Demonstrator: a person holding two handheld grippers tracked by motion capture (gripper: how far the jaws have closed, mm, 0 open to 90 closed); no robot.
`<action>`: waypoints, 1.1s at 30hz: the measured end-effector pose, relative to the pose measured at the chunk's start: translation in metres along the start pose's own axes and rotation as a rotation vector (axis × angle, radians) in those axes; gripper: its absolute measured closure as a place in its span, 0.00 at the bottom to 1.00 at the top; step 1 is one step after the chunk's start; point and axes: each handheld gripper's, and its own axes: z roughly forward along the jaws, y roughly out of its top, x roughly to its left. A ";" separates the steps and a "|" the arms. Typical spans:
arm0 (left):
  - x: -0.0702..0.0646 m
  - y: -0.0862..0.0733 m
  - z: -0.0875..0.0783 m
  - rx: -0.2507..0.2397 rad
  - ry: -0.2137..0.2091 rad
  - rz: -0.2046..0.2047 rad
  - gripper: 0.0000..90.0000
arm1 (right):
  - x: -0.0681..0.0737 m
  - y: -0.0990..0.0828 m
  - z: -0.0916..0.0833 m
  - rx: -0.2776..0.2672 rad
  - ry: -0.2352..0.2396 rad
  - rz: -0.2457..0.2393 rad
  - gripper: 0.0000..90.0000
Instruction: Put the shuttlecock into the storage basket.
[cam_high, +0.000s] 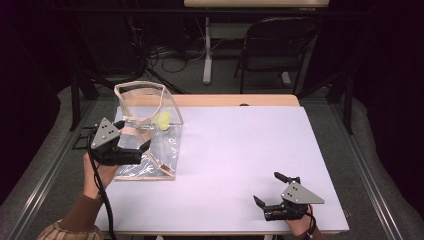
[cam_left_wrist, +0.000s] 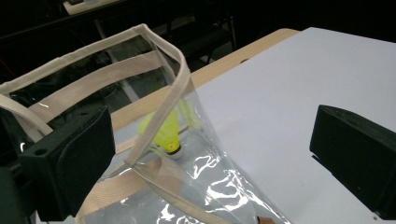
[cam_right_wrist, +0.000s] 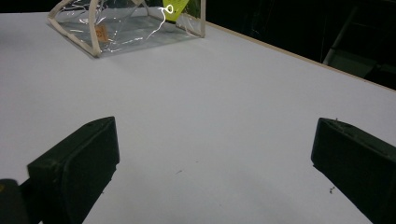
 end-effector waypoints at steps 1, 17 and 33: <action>-0.002 -0.002 -0.001 -0.001 -0.001 0.003 0.00 | 0.000 0.000 0.000 -0.001 0.000 -0.001 0.00; -0.022 -0.036 -0.004 -0.040 -0.028 0.005 0.00 | 0.000 0.000 0.000 0.000 0.000 0.000 0.00; -0.038 -0.071 0.008 -0.019 -0.080 -0.022 0.00 | 0.000 0.000 0.001 -0.002 0.003 0.004 0.01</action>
